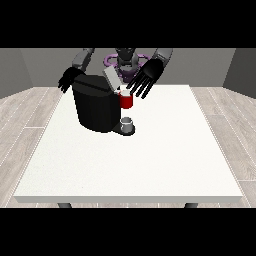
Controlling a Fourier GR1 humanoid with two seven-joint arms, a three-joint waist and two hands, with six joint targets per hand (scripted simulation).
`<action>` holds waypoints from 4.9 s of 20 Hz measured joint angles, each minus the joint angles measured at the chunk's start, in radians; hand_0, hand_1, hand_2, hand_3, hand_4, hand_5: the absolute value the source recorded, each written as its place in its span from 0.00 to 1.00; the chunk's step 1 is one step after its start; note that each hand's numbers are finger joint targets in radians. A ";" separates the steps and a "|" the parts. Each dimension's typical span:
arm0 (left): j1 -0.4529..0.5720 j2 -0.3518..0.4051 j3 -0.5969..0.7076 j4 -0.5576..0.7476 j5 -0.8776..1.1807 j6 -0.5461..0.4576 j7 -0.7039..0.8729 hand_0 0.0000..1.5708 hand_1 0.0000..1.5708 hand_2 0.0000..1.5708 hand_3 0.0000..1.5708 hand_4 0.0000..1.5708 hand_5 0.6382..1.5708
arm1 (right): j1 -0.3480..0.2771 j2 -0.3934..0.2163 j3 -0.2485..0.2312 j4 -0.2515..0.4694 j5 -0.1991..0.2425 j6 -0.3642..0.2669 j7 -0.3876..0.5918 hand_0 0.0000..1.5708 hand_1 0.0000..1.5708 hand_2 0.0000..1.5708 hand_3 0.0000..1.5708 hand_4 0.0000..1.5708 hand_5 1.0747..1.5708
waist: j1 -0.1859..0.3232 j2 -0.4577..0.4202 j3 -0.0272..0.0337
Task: Insert the coffee pod into the coffee machine and close the lid
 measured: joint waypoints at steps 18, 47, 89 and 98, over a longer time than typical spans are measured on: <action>0.252 -0.215 0.220 -0.050 0.286 0.002 -0.039 0.00 0.00 0.00 0.00 0.00 1.00 | 0.168 -0.022 -0.063 0.039 -0.050 0.019 -0.016 0.00 0.00 0.00 0.00 0.31 1.00 | 0.162 -0.272 -0.0015; 0.735 -0.426 0.230 -0.369 0.619 -0.074 -0.018 0.00 0.00 0.00 0.00 0.00 1.00 | 0.036 -0.123 0.054 -0.104 0.008 0.181 0.117 0.00 0.00 0.00 0.00 0.08 1.00 | 0.385 -0.405 -0.0004; 0.908 -0.344 0.125 -0.767 0.771 0.020 0.080 0.00 0.00 0.00 0.00 0.00 1.00 | -0.366 -0.113 -0.009 0.275 0.054 0.245 -0.008 0.00 0.00 0.00 0.00 0.00 1.00 | 0.376 -0.149 -0.0032; 0.905 -0.324 0.137 -0.717 0.778 0.030 0.049 0.00 0.00 0.00 0.00 0.08 1.00 | -0.430 -0.073 0.037 0.299 0.105 0.224 0.036 0.00 0.00 0.00 0.00 0.04 1.00 | 0.371 -0.142 -0.0010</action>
